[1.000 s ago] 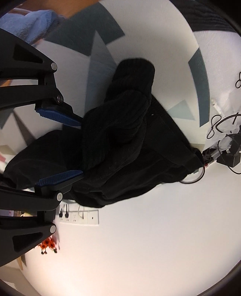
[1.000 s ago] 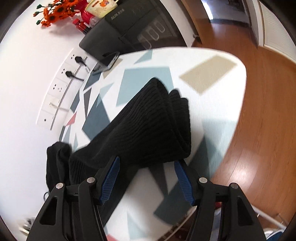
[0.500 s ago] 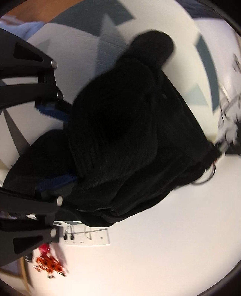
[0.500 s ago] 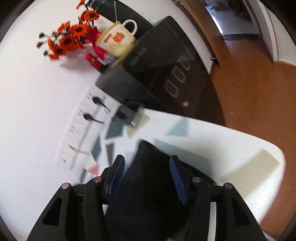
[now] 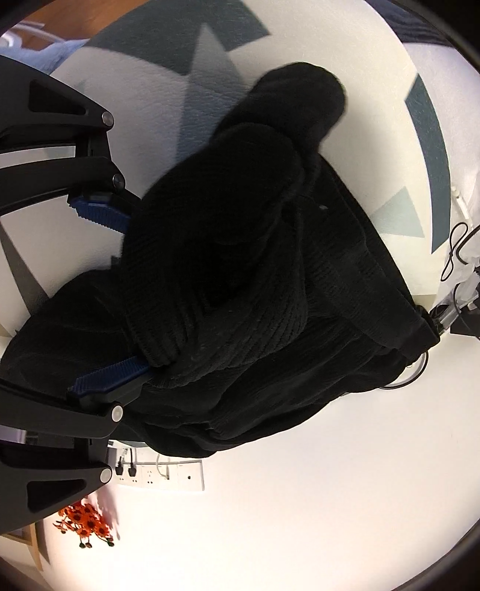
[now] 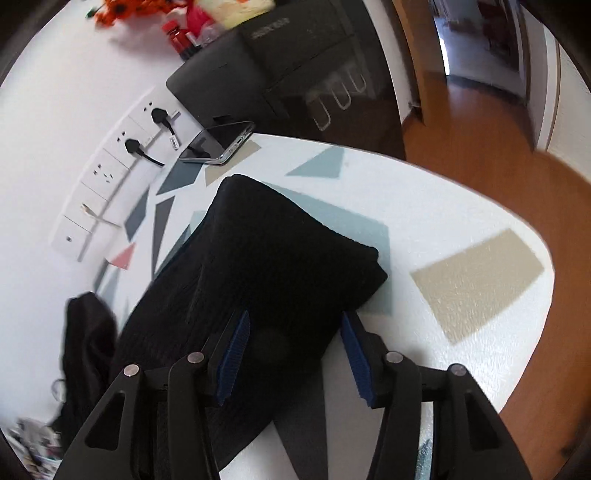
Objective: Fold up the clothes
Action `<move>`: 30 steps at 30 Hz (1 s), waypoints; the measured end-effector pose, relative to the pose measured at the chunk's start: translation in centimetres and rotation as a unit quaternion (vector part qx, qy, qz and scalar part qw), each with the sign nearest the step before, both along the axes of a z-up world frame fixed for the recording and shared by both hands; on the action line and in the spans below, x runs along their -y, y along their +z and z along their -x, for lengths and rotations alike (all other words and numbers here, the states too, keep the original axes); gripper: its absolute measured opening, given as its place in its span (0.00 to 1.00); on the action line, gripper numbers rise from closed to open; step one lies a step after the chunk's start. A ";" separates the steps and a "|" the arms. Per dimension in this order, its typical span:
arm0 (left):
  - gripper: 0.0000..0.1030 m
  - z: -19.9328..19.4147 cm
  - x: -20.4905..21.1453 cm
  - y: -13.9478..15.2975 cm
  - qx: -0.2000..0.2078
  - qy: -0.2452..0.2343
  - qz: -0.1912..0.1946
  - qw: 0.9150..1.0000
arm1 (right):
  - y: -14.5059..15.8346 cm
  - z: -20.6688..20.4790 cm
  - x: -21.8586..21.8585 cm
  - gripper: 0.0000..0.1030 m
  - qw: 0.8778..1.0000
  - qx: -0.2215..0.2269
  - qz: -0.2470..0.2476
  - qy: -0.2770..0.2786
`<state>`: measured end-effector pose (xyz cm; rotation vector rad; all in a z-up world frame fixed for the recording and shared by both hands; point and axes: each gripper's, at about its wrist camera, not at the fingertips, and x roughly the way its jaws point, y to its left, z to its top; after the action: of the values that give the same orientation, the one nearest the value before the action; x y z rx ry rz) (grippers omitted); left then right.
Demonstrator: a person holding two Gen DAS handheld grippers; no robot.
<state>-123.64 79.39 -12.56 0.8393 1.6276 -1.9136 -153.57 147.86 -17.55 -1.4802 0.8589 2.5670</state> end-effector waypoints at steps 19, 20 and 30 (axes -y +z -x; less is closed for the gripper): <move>0.14 -1.3 -3.6 0.1 0.048 -0.121 0.023 0.991 | 3.1 -6.6 -3.0 0.14 0.985 0.042 -0.128 -0.107; 0.15 -2.3 -3.4 0.0 0.043 -0.121 0.010 0.992 | 3.6 -6.9 -3.0 0.21 0.980 0.044 -0.148 -0.127; 0.46 -11.4 -0.5 -2.2 -0.090 0.023 -0.123 0.988 | 6.3 -5.3 18.4 0.48 0.953 -0.064 -0.191 0.226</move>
<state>-112.21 79.87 -14.80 0.7307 2.0063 -1.8248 -148.30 129.44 -11.22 -1.5359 -0.0018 2.9393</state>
